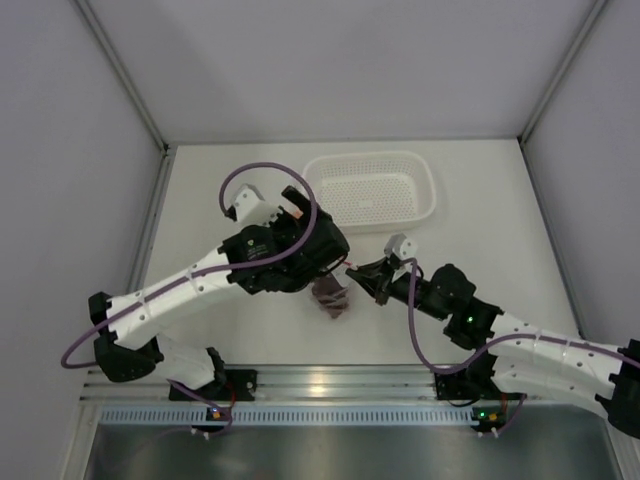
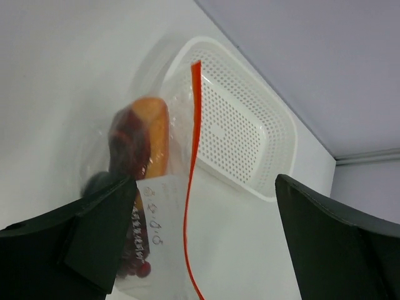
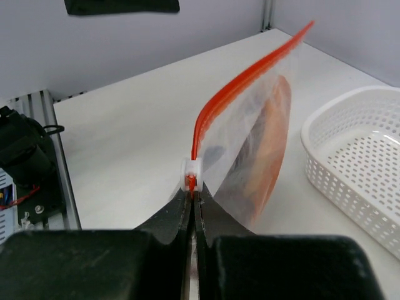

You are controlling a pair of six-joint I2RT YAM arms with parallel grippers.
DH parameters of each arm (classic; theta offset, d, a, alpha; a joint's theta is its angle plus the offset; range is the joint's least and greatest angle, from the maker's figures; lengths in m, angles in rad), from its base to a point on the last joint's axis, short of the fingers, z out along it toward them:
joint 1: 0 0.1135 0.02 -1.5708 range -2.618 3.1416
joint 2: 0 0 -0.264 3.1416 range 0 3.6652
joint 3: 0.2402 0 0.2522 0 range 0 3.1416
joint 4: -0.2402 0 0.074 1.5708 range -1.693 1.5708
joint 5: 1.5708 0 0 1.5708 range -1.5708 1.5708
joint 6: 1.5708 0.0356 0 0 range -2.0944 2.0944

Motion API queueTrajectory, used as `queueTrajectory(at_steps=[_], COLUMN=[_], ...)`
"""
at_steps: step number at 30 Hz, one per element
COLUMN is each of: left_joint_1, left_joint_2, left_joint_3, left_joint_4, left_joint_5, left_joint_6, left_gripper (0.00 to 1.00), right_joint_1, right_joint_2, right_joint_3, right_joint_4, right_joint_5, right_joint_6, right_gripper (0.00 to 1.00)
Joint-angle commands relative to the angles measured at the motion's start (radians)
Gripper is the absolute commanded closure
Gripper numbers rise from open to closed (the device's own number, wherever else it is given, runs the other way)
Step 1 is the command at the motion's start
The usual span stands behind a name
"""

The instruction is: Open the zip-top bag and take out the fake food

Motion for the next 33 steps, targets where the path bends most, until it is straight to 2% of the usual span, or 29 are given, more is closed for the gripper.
queueTrajectory(at_steps=[1, 2, 4, 5, 6, 7, 8, 10, 12, 13, 14, 16, 17, 19, 20, 22, 23, 25, 28, 31, 33], left_joint_1=[-0.002, -0.002, -0.002, -0.002, 0.005, 0.015, 0.047, 0.085, 0.139, 0.156, 0.185, 0.205, 0.229, 0.255, 0.292, 0.324, 0.35, 0.374, 0.413, 0.498, 0.562], left_joint_2=[-0.063, -0.073, -0.112, -0.124, -0.148, -0.159, -0.167, -0.182, -0.193, -0.193, -0.195, -0.198, -0.204, -0.222, -0.233, -0.259, -0.27, -0.293, -0.302, -0.265, -0.222], left_joint_3=[0.062, 0.056, 0.015, -0.014, -0.039, -0.078, -0.096, -0.129, -0.158, -0.172, -0.188, -0.203, -0.23, -0.251, -0.26, -0.287, -0.297, -0.323, -0.329, -0.303, -0.295], left_joint_4=[0.074, 0.096, 0.262, 0.356, 0.449, 0.619, 0.677, 0.802, 0.887, 0.922, 0.968, 1.016, 1.066, 1.107, 1.119, 1.154, 1.16, 1.156, 1.127, 1.082, 1.076], left_joint_5=[-0.153, -0.17, -0.195, -0.187, -0.155, -0.05, 0.035, 0.246, 0.381, 0.584, 0.686, 0.854, 0.99, 1.101, 1.299, 1.44, 1.588, 1.702, 1.859, 2.11, 2.219], left_joint_6=[0.371, 0.479, 0.654, 0.897, 1.021, 1.124, 1.264, 1.358, 1.465, 1.511, 1.612, 1.719, 1.744, 1.772, 1.821, 1.888, 1.922, 2.022, 2.082, 2.085, 2.074], left_gripper=[0.01, 0.01, 0.02, 0.01, 0.02, 0.01, 0.02, 0.06, 0.06, 0.05, 0.1, 0.11, 0.11, 0.08, 0.08, 0.08, 0.01, 0.01, 0.02, 0.04, 0.03], right_joint_1=[0.013, 0.013, 0.013, 0.013, 0.013, 0.013, 0.013, 0.013, 0.015, 0.013, 0.013, 0.015, 0.013, 0.012, 0.012, 0.01, 0.01, 0.008, 0.007, 0.005, 0.001], right_joint_2=[-0.082, -0.098, -0.148, -0.165, -0.197, -0.216, -0.228, -0.265, -0.291, -0.299, -0.307, -0.319, -0.32, -0.307, -0.296, -0.242, -0.218, -0.143, -0.077, -0.051, -0.041], right_joint_3=[0.066, 0.067, 0.072, 0.07, 0.07, 0.07, 0.069, 0.073, 0.087, 0.093, 0.104, 0.122, 0.147, 0.176, 0.213, 0.262, 0.317, 0.374, 0.471, 0.52, 0.535], right_joint_4=[-0.09, -0.125, -0.166, -0.195, -0.212, -0.228, -0.258, -0.294, -0.353, -0.375, -0.393, -0.45, -0.468, -0.52, -0.537, -0.606, -0.632, -0.685, -0.746, -0.769, -0.778], right_joint_5=[-0.006, -0.006, 0.001, 0.02, 0.027, 0.035, 0.055, 0.076, 0.122, 0.132, 0.132, 0.135, 0.129, 0.115, 0.087, 0.041, 0.015, -0.009, -0.035, -0.042, -0.04], right_joint_6=[-0.044, -0.044, -0.05, -0.05, -0.05, -0.05, -0.05, -0.09, -0.099, -0.108, -0.114, -0.139, -0.148, -0.167, -0.174, -0.205, -0.216, -0.26, -0.305, -0.34, -0.352], right_gripper=[1.0, 1.0, 1.0, 1.0, 1.0, 1.0, 1.0, 1.0, 1.0, 1.0, 1.0, 1.0, 1.0, 1.0, 1.0, 1.0, 1.0, 1.0, 1.0, 1.0, 1.0])
